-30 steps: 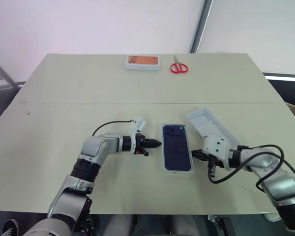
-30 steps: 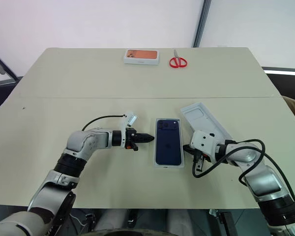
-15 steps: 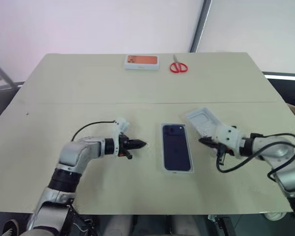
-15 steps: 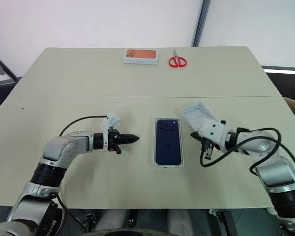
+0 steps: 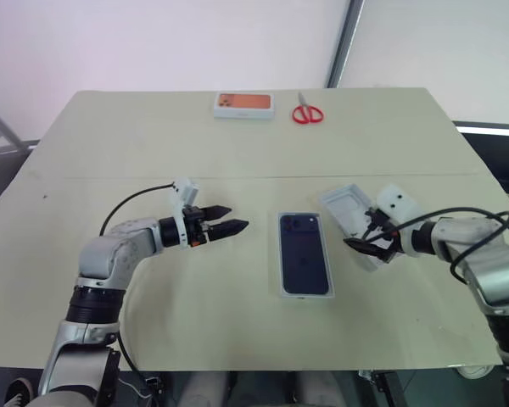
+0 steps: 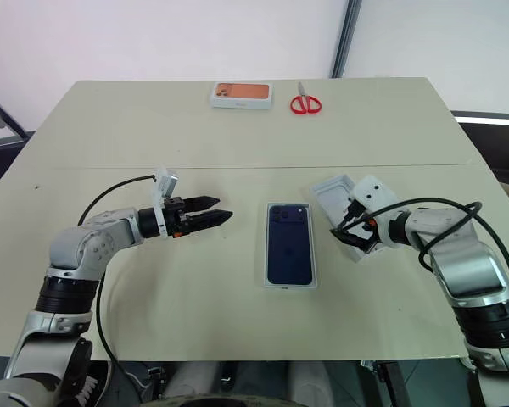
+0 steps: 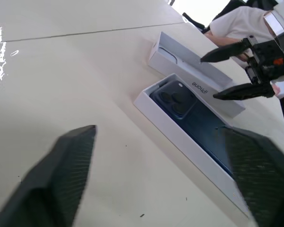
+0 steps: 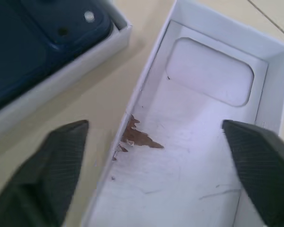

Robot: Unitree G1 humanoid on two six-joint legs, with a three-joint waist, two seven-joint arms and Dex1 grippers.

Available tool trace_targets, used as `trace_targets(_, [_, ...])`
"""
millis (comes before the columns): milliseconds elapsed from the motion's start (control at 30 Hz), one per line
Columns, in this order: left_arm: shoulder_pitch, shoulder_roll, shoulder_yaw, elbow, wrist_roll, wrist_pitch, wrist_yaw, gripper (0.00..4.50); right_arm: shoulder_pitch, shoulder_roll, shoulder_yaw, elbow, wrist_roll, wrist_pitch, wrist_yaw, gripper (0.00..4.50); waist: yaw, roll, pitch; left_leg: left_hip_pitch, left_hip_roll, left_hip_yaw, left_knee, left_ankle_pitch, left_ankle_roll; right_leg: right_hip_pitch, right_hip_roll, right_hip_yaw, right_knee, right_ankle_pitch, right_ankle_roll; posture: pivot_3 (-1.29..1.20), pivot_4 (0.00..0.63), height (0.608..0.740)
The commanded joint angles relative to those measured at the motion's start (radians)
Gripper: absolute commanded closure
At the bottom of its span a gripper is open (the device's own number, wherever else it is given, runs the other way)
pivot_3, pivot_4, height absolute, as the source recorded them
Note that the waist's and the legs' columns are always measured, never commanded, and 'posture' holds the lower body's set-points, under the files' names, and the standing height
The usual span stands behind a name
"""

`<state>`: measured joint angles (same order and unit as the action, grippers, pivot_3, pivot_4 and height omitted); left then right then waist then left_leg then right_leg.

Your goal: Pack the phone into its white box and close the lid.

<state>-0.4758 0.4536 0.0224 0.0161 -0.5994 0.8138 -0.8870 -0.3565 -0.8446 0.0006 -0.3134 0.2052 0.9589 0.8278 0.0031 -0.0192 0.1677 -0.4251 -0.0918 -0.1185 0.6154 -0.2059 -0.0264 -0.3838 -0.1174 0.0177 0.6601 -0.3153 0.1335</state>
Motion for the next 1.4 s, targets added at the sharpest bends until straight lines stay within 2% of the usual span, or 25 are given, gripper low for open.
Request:
trace_targets(33, [-0.001,0.002,0.0,-0.036,-0.017,-0.008,-0.017,0.03,-0.056,0.007,-0.016,-0.061,0.056,0.15,-0.028,0.0,0.001,0.0,0.0,0.0,0.0,0.0,0.0,0.0,0.0,0.0,0.0,0.0,0.0,0.0,0.0,0.0,0.15,0.74])
trace_targets(133, [0.002,-0.015,-0.002,-0.046,-0.017,-0.015,-0.003,0.03,-0.048,-0.008,0.005,-0.115,0.067,0.235,-0.055,0.0,0.008,0.0,0.0,-0.002,0.0,0.0,0.0,0.0,0.0,-0.002,0.0,0.0,0.0,0.0,0.0,0.0,0.15,0.74])
trace_targets(267, [0.011,-0.043,-0.002,-0.044,-0.002,-0.037,0.028,0.03,-0.04,0.029,-0.03,-0.161,0.088,0.388,-0.131,0.0,0.009,0.0,0.0,-0.003,0.0,0.0,0.0,0.0,0.0,-0.003,-0.001,0.0,0.001,0.0,0.0,0.0,0.15,0.74])
trace_targets(333, [0.02,-0.057,-0.006,-0.052,-0.002,-0.042,0.039,0.03,-0.031,0.007,0.0,-0.197,0.068,0.396,-0.168,0.0,0.008,0.0,0.0,-0.002,0.0,0.001,0.001,0.0,0.0,-0.003,-0.001,0.001,0.002,0.0,0.0,0.0,0.15,0.74])
trace_targets(400, [0.031,-0.074,-0.018,-0.059,0.009,-0.055,0.051,0.03,-0.047,0.04,-0.019,-0.208,0.089,0.464,-0.194,0.0,0.005,0.0,0.0,-0.002,0.0,0.001,0.001,0.0,0.0,-0.004,0.0,0.002,0.003,0.0,0.0,0.0,0.15,0.74])
trace_targets(533, [0.045,-0.097,-0.025,-0.071,0.007,-0.078,0.06,0.03,-0.032,0.034,-0.003,-0.227,0.094,0.474,-0.228,0.0,0.006,0.0,0.0,-0.003,0.0,0.001,0.0,0.0,0.0,-0.005,0.0,0.002,0.003,0.0,0.0,0.0,0.15,0.74])
trace_targets(700, [0.037,-0.112,-0.025,-0.064,0.01,-0.084,0.083,0.03,-0.041,0.114,-0.025,-0.218,0.108,0.529,-0.289,0.0,0.006,0.0,0.0,-0.002,0.0,0.002,0.001,0.0,0.0,-0.004,0.0,0.002,0.003,0.0,0.0,0.0,0.15,0.74])
trace_targets(733, [0.038,-0.113,-0.028,-0.065,0.011,-0.085,0.084,0.0,-0.04,0.126,-0.028,-0.218,0.111,0.535,-0.296,0.5,0.006,0.0,0.0,-0.002,0.0,0.002,0.001,0.0,0.0,-0.005,0.0,0.002,0.003,0.0,0.0,0.0,0.15,0.74])
trace_targets(767, [0.039,-0.113,-0.031,-0.065,0.013,-0.088,0.084,0.0,-0.036,0.127,-0.021,-0.22,0.108,0.532,-0.305,0.8,0.006,0.0,0.0,-0.002,0.0,0.002,0.001,0.0,0.0,-0.004,0.0,0.002,0.003,0.0,0.0,0.0,0.15,0.74])
trace_targets(833, [0.04,-0.113,-0.034,-0.065,0.014,-0.09,0.087,0.0,-0.031,0.131,-0.014,-0.221,0.102,0.531,-0.322,1.79,0.006,0.0,0.0,-0.002,0.0,0.002,0.0,0.0,0.0,-0.005,0.0,0.003,0.003,0.0,0.0,0.0,0.15,0.74])
trace_targets(1000, [0.045,-0.115,-0.043,-0.073,0.02,-0.081,0.103,0.0,0.003,0.144,0.014,-0.181,0.077,0.485,-0.377,4.45,0.006,-0.001,0.0,-0.002,0.0,0.002,0.001,0.0,0.0,-0.004,0.0,0.002,0.003,0.0,0.0,0.0,0.15,0.74])
trace_targets(1267, [0.048,-0.117,-0.039,-0.087,0.005,-0.056,0.121,0.0,-0.012,0.149,0.033,-0.161,0.064,0.457,-0.43,4.45,0.005,-0.001,-0.001,-0.001,0.0,0.002,0.002,0.0,0.0,-0.003,0.001,0.002,0.003,0.0,0.0,0.0,0.15,0.74])
trace_targets(1400, [0.049,-0.115,-0.041,-0.083,0.01,-0.066,0.122,0.0,-0.059,0.156,0.004,-0.118,0.046,0.414,-0.46,4.45,0.005,-0.001,-0.001,-0.001,0.0,0.002,0.002,0.0,0.0,-0.003,0.001,0.002,0.003,0.0,0.0,0.0,0.15,0.74])
